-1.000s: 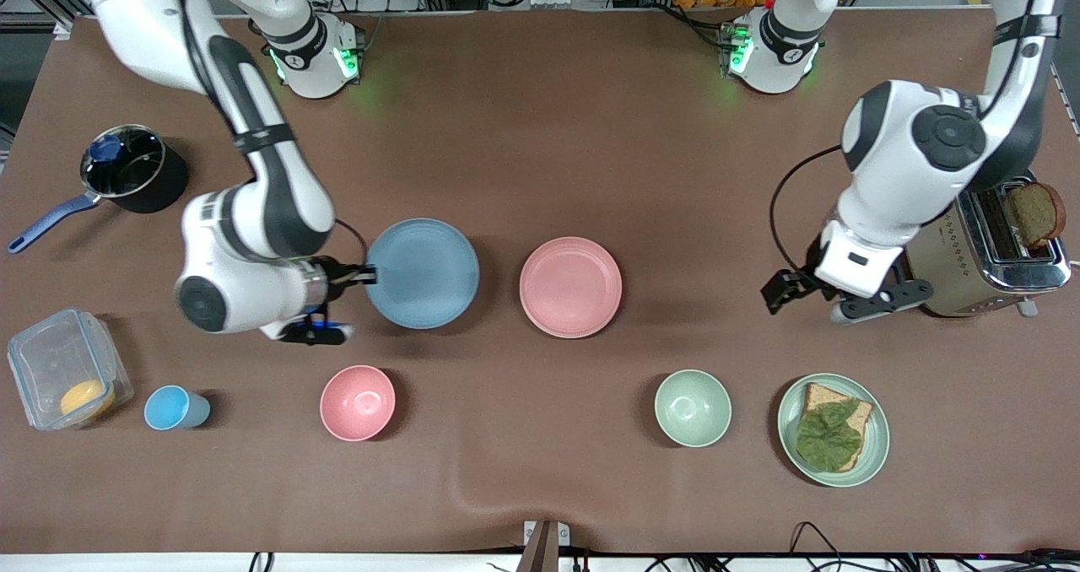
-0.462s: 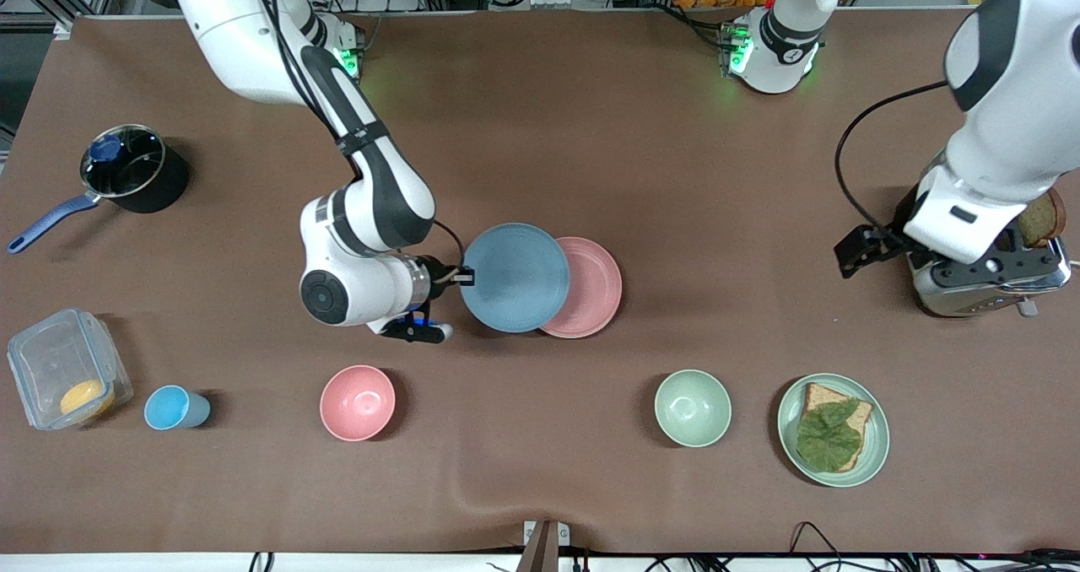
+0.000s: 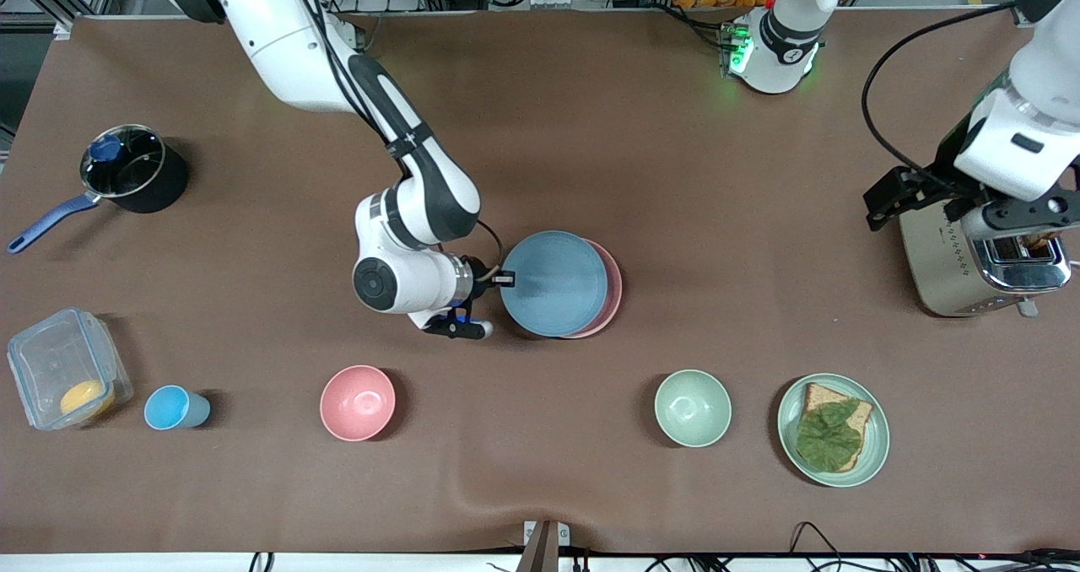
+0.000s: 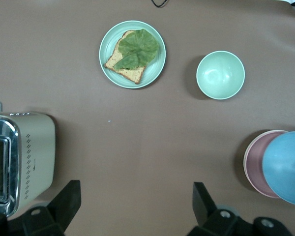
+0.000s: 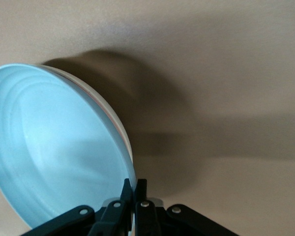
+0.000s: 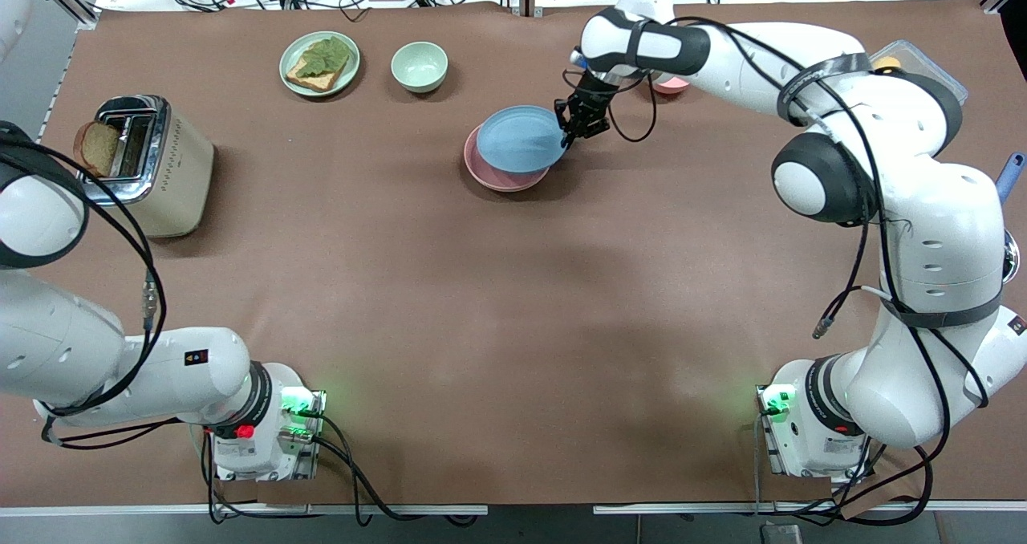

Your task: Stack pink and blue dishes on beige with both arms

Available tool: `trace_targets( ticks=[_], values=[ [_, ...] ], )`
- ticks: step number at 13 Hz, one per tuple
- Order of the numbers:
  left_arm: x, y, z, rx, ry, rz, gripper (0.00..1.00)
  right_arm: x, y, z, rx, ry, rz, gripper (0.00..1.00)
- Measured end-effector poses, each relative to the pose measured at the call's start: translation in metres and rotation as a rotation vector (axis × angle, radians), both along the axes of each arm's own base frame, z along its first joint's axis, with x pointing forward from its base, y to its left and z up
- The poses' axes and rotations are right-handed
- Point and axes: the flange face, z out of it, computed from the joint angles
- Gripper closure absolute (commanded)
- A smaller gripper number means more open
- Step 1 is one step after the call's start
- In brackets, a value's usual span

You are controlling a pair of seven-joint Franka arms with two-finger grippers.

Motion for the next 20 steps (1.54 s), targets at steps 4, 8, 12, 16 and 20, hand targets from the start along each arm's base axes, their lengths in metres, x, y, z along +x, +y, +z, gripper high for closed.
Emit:
trace_targets(
  ticks=[4,8,12,16,20],
  values=[
    [-0.009,-0.001,0.010,-0.024,0.028,0.003,0.00,-0.003,0.011,-0.005,0.016,-0.004,-0.008,1.00],
    [-0.009,0.005,0.010,-0.024,0.034,0.015,0.00,-0.006,0.020,-0.011,0.016,-0.027,-0.008,0.31],
    [-0.022,0.020,0.021,-0.016,0.057,0.027,0.00,-0.008,0.027,-0.011,0.018,-0.038,-0.003,0.00],
    [-0.022,0.022,0.016,-0.013,0.073,0.031,0.00,0.015,0.010,0.006,0.024,-0.060,-0.024,0.00],
    [-0.021,0.031,0.012,-0.012,0.082,0.040,0.00,0.053,-0.096,0.038,0.026,0.039,0.031,0.00]
  ],
)
